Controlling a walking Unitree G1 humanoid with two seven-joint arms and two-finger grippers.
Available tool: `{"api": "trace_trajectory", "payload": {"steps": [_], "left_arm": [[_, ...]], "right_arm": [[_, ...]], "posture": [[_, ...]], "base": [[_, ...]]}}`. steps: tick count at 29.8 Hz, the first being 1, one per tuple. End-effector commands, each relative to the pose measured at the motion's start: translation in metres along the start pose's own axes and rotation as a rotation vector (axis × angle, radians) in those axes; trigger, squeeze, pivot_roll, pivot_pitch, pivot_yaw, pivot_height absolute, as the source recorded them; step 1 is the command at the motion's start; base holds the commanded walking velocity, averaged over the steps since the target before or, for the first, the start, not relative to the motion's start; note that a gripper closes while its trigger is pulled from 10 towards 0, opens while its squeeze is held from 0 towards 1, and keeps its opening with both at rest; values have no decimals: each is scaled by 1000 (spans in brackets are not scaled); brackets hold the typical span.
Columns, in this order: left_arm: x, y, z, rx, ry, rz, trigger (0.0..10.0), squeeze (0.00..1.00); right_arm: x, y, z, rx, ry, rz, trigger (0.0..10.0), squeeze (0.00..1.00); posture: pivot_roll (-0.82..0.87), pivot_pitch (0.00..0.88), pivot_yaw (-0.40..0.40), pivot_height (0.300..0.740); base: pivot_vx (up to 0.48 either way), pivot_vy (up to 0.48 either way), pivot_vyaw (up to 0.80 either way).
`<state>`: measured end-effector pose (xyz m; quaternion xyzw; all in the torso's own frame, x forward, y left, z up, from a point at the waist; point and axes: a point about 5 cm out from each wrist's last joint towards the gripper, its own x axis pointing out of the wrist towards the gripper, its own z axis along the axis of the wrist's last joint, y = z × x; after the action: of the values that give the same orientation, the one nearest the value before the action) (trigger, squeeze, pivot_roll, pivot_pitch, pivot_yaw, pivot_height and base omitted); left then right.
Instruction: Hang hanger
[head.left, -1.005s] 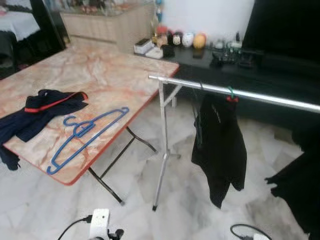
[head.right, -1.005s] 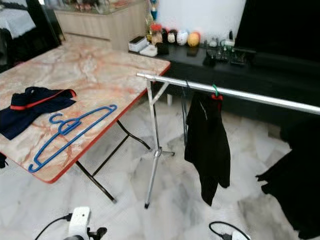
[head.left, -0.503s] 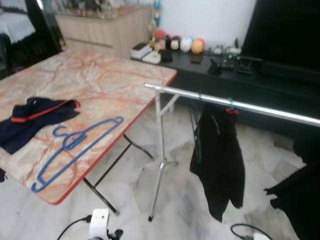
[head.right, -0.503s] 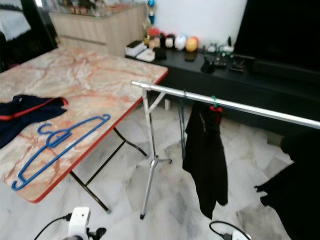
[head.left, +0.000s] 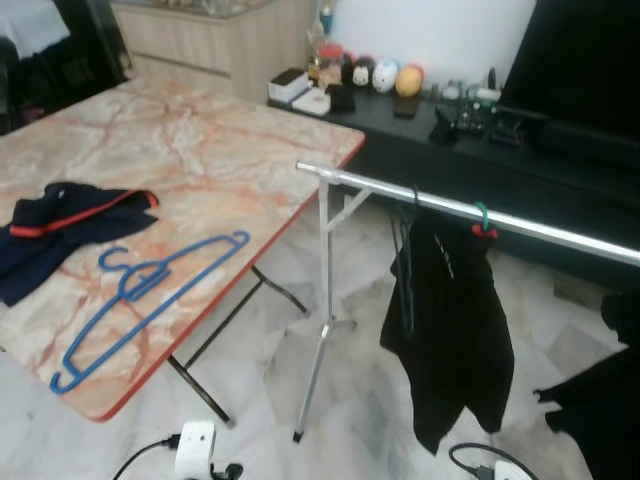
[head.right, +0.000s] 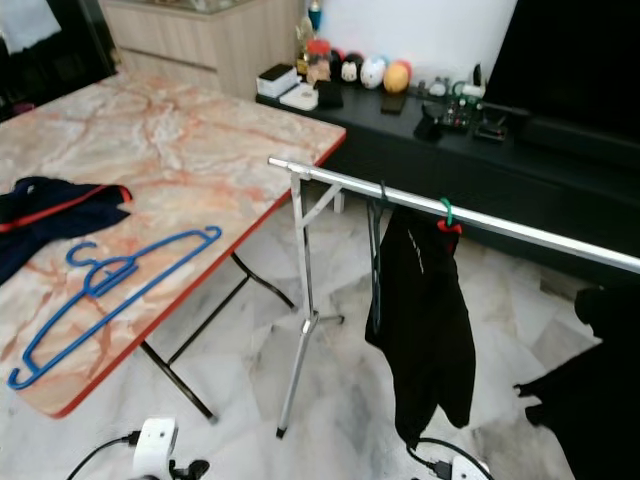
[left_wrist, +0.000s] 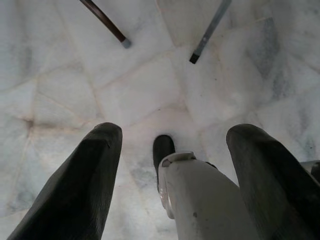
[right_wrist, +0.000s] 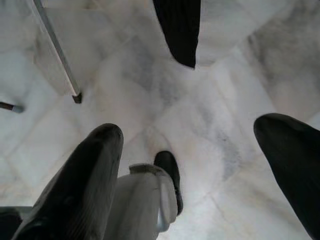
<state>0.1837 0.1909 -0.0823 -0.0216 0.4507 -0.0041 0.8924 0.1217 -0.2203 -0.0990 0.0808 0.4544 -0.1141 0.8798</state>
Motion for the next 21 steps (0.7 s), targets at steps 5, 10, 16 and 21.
{"api": "trace_trajectory", "payload": {"steps": [5, 10, 16, 21], "left_arm": [[0, 1, 0, 23, 9, 1, 10000, 0], [0, 1, 0, 24, 9, 1, 10000, 0], [0, 1, -1, 24, 9, 1, 10000, 0], [-3, 6, -11, 44, 48, 11, 10000, 0]], "right_arm": [[-1, -1, -1, -3, 0, -2, 10000, 0], [-1, -1, -1, -3, 0, -2, 10000, 0], [-1, -1, 0, -14, -13, 2, 10000, 0], [-7, 29, 68, -65, -501, 66, 10000, 0]], "posture": [[-2, 0, 6, 740], [-2, 0, 6, 740], [-4, 0, 0, 740], [-16, 0, -4, 740]], "base": [[0, 0, 0], [0, 0, 0], [0, 0, 0], [0, 0, 0]]}}
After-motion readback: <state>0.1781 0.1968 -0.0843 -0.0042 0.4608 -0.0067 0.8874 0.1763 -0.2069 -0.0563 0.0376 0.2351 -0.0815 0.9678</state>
